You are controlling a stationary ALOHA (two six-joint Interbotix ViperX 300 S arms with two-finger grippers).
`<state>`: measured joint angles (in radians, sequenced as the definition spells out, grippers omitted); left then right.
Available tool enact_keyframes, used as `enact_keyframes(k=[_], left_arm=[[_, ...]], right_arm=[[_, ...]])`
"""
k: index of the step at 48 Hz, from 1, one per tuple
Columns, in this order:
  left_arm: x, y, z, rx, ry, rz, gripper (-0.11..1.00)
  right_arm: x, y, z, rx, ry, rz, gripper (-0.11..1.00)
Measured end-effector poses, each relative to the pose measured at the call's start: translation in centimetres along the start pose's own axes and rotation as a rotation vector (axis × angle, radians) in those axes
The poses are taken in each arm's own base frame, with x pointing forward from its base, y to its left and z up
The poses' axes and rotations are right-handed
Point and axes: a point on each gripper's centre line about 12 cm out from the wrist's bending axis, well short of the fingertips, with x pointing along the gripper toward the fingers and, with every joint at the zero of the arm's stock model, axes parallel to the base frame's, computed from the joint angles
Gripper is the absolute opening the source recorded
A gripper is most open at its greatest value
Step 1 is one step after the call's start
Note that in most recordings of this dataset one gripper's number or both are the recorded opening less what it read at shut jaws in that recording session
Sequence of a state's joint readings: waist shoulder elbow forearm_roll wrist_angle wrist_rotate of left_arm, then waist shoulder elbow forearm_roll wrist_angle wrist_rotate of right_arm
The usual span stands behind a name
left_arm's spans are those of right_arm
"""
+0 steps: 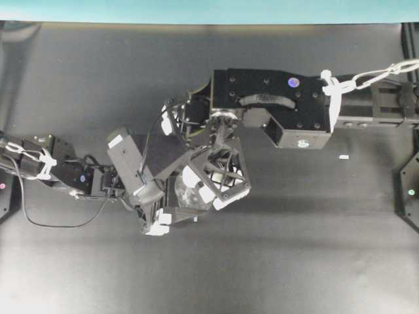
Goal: Open the bottle cap by holding the bottle with the left arm and twisting the cap with the right arm.
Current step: 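Lower the open right gripper around the white cap and align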
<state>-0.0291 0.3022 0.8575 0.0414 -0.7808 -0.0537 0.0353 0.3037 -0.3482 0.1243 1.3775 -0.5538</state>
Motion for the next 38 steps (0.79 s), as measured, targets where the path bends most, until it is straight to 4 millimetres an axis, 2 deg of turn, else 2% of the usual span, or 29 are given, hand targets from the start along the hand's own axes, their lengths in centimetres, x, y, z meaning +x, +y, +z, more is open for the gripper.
enact_keyframes(k=[16,29,33,38], left_arm=[[0.0,0.0,0.0,0.0,0.0,0.0,0.82],[-0.1,-0.1,0.0,-0.001,0.002,-0.001,0.82],[-0.1,-0.1,0.0,0.0,0.0,-0.003,0.82],[-0.1,-0.2,0.1,0.002,-0.001,-0.007,0.82]], right_arm=[[-1.8,0.7,-0.7,0.211,0.001,-0.008,0.8],[-6.2,1.5,0.4,0.675,-0.077,-0.018,0.8],[-6.6,1.4,0.4,0.806,-0.062,-0.013,0.8],[-5.9,1.3,0.8,0.979,-0.039,-0.005,0.8]])
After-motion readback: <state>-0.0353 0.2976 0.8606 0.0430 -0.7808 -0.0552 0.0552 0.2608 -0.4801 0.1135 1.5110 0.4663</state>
